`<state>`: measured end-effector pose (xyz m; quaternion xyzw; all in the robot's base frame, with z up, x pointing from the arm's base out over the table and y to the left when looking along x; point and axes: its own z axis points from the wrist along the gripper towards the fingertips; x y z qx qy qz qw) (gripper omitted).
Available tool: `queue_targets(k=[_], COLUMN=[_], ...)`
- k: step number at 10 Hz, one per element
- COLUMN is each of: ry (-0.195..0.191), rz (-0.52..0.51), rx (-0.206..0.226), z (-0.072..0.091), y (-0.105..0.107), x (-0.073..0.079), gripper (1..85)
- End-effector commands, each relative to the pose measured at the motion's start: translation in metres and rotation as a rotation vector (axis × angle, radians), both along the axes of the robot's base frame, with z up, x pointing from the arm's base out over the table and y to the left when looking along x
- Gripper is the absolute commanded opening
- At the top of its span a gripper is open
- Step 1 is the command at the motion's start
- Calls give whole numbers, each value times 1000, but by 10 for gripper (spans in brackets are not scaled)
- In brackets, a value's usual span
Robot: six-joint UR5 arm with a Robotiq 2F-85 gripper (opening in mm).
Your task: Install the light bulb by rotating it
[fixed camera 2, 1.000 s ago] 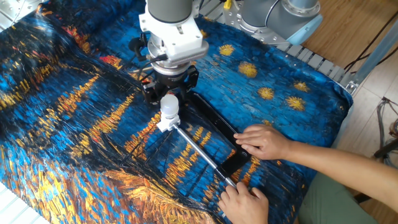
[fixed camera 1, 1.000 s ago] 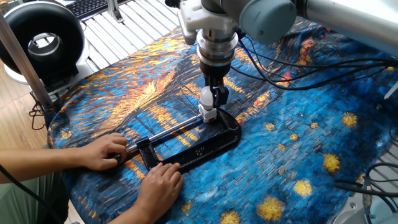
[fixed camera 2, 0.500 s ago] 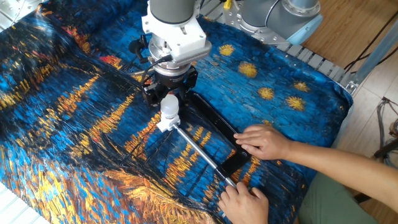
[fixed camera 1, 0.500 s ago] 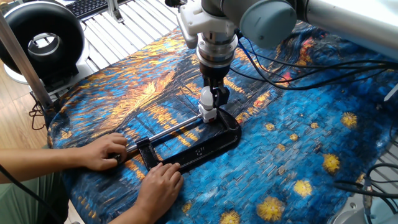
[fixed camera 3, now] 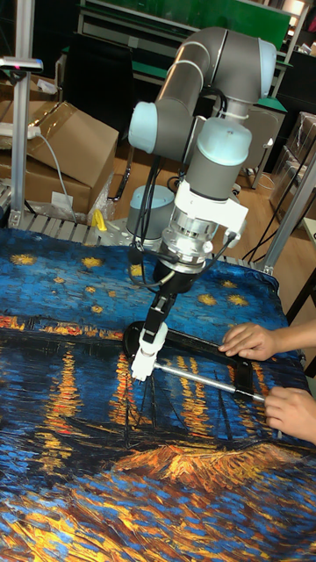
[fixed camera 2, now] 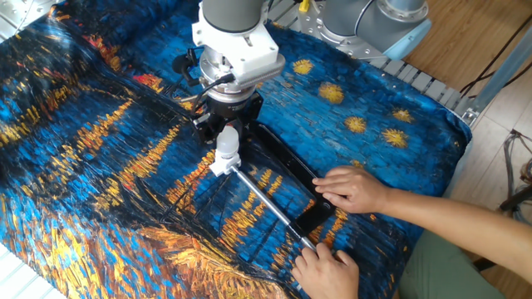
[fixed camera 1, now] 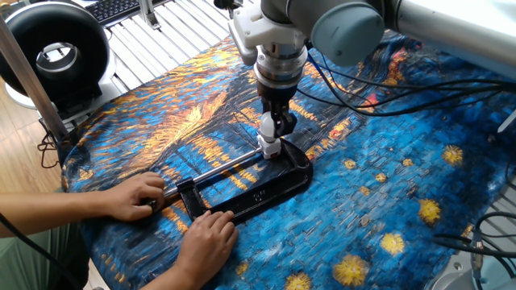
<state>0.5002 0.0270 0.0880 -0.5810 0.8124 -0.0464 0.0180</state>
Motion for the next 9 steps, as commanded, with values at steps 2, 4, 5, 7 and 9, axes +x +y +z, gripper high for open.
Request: queue_targets(k=[2, 4, 5, 7, 9], ry=[-6, -8, -13, -23, -27], rz=[-26, -40, -46, -56, -79], rx=[17, 21, 23, 31, 35], z=[1, 0, -1, -1, 2], y=[3, 3, 2, 1, -4], x=[1, 1, 2, 3, 5], gripper=[513, 490, 473, 437, 420])
